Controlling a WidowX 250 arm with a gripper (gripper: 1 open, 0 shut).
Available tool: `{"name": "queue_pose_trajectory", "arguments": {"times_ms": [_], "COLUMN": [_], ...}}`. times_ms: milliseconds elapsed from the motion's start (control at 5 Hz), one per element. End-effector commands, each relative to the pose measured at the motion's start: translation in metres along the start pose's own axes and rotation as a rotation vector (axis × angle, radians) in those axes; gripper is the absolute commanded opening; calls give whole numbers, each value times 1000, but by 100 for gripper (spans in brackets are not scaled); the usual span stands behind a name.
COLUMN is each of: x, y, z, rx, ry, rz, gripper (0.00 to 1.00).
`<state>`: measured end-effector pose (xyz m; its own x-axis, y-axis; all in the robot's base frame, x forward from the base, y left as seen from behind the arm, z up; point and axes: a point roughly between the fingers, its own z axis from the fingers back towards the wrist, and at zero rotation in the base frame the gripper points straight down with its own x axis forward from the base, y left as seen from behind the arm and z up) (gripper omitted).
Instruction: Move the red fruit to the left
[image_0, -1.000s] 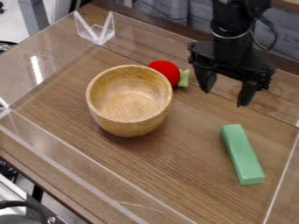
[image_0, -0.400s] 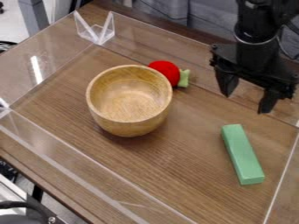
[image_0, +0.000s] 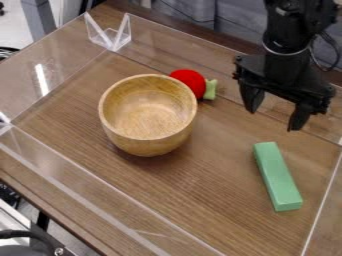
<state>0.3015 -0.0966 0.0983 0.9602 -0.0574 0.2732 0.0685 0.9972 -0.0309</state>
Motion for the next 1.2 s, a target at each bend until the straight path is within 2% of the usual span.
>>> {"name": "queue_pose_trajectory", "arguments": {"times_ms": [0, 600, 800, 1000], "x": [15, 23, 31, 40], "y": [1, 17, 23, 37], "z": [9, -14, -11, -4], "rx": [5, 70, 101, 134], "ry": [-30, 2, 0, -15], "rz": [47, 284, 419, 596], "gripper": [100, 100, 100, 100]}}
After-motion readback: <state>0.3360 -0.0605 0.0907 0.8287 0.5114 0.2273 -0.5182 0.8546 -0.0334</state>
